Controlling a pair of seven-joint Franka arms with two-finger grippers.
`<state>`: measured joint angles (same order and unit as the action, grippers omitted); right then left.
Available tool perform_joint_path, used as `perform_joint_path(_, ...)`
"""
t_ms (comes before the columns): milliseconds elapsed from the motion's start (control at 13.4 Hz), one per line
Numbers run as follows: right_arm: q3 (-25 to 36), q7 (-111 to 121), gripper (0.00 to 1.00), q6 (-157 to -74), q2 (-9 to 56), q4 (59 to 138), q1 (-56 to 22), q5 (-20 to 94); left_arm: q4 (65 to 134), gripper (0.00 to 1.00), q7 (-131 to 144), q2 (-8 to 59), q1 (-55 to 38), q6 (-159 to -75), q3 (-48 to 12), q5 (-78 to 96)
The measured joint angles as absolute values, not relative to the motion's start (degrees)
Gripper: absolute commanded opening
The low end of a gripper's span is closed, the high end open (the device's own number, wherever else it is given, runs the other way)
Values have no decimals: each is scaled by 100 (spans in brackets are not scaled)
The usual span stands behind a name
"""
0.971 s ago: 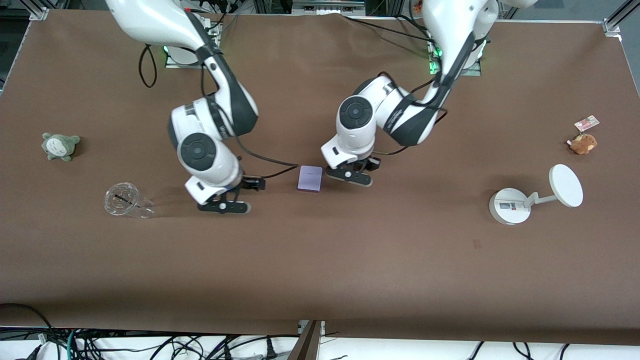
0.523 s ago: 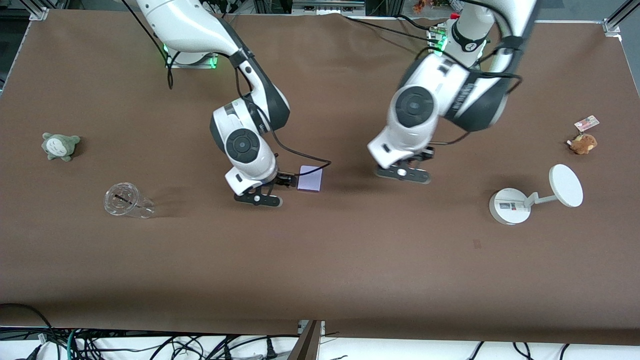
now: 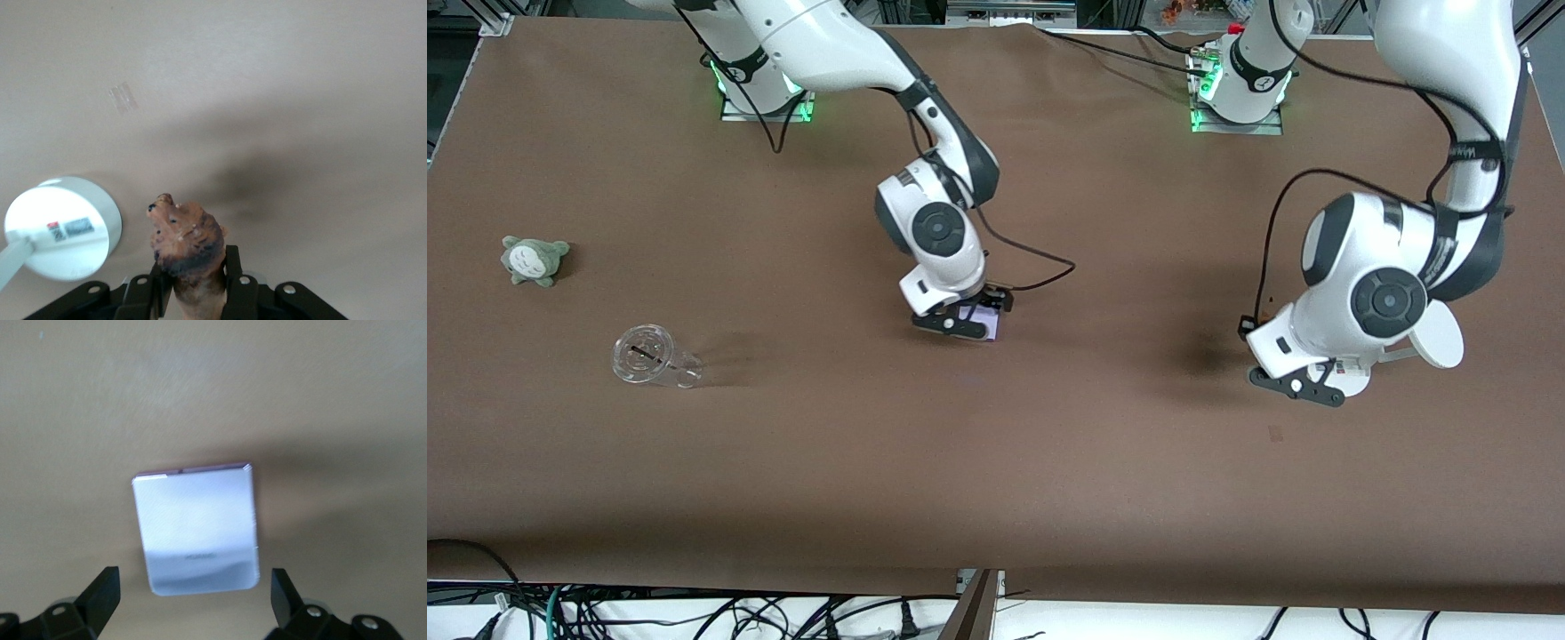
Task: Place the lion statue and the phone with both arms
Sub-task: 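Carry the lion toward the lamp while the right gripper grasps the phone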
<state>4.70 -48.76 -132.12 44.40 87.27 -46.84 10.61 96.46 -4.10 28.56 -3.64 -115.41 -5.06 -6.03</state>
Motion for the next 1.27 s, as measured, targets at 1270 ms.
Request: perform_joint_path(1270, 584, -4870, 100, -13651, 4769, 8590, -4718, 779, 10631, 17, -944, 3210, 191, -13189, -499, -1000)
